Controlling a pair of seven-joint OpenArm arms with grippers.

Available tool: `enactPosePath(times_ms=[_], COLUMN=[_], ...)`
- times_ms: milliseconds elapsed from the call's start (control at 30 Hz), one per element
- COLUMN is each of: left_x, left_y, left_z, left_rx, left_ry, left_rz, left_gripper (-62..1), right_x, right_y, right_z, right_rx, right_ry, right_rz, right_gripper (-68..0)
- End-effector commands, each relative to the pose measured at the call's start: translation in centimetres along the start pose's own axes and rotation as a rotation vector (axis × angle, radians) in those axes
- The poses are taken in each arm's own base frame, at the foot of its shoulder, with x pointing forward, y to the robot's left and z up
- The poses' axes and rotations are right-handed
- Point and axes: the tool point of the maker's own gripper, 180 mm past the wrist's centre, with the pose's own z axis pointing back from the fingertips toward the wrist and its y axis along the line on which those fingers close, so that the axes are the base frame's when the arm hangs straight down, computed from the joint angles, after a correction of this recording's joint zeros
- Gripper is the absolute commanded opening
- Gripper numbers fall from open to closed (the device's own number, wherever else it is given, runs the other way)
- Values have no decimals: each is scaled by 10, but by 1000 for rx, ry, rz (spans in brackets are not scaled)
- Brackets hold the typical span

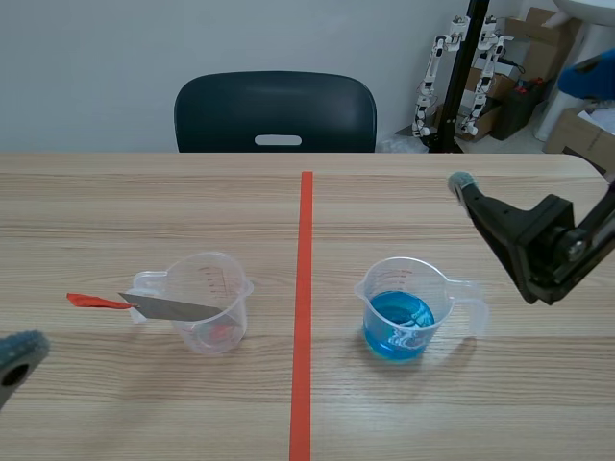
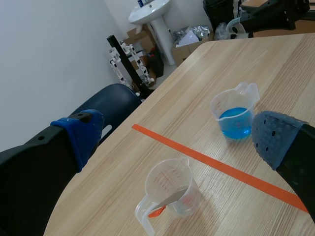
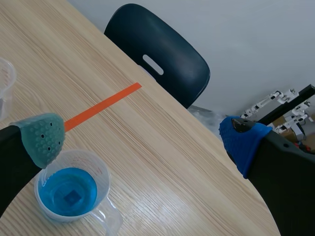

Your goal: Do the redox reaction experiment. return to the home posture

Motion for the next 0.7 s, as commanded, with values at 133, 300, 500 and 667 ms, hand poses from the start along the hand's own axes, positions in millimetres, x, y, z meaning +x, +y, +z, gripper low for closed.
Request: enactPosePath(times_ms=[133,300,500,667], left_x=[7,7,7,7], left_y=[0,0,0,0], left_z=[-1,-1,-1,-1], left_rx=[11,11,11,11], left_ry=[-26,-26,-25,-25], left_rz=[15,15,15,15], left_gripper=[14,14,14,14], right_x=[-8,-18,-25,-25], right_y=[4,13,21,20], right_z=[5,10,15,15], right_rx=[3,27,47,41], right_ry=[38,76,104,104], right_rz=[4,18,26,25], right_gripper=[4,4,4,4])
